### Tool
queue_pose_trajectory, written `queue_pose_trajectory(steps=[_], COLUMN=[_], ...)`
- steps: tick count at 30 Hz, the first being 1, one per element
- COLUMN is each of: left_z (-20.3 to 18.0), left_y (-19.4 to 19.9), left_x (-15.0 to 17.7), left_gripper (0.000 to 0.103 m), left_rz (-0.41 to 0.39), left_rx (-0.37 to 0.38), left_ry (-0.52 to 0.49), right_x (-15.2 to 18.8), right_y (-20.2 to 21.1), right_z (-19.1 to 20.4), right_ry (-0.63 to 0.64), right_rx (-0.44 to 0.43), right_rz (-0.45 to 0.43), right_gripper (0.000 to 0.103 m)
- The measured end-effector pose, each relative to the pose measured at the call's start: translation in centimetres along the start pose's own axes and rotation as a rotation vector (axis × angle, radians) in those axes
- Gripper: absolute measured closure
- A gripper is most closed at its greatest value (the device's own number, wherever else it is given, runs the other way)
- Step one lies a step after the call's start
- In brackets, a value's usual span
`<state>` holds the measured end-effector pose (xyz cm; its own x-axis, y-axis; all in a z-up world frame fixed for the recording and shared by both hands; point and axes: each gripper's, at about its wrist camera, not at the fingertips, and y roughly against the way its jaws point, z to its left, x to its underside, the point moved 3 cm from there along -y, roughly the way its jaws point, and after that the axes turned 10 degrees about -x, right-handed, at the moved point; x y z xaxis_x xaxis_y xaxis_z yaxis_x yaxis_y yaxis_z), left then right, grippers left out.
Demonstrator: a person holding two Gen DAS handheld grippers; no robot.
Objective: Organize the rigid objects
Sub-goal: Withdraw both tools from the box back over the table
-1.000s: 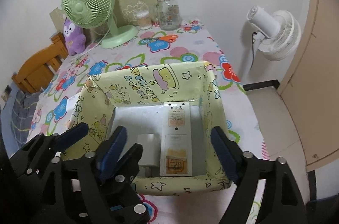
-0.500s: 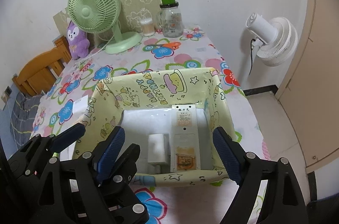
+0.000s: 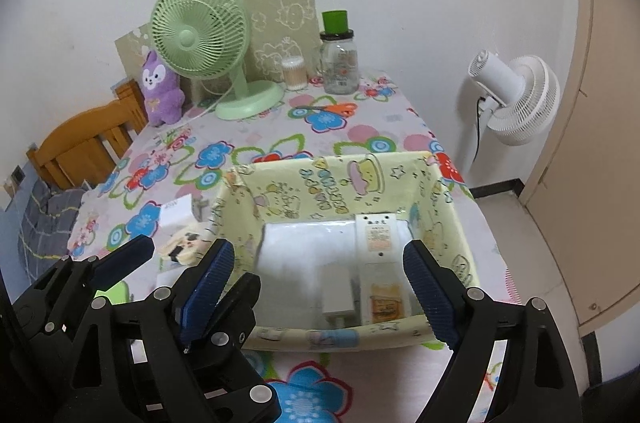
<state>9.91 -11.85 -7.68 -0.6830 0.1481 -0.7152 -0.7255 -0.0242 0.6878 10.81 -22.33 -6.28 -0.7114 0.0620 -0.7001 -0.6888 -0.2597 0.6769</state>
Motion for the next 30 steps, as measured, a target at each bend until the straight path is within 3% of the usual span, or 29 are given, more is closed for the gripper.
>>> queue_pose_trajectory(steps=[12,30], left_z=[3.4,11.4], left_y=[1.0,1.1], left_x=[0.2,2.2], left_gripper=[0.019,0.016], left_rz=[-0.032,-0.022], left_rx=[-0.018,-0.104], left_ry=[0.03,0.1], right_x=[-0.4,-0.1], right_y=[0.4,-1.9], right_z=[3.8,12.2], right_ry=[0.057,0.157], right_rx=[0.012,-0.047], right_rz=[-0.04,-0.061], right_gripper=[0.014,0.014])
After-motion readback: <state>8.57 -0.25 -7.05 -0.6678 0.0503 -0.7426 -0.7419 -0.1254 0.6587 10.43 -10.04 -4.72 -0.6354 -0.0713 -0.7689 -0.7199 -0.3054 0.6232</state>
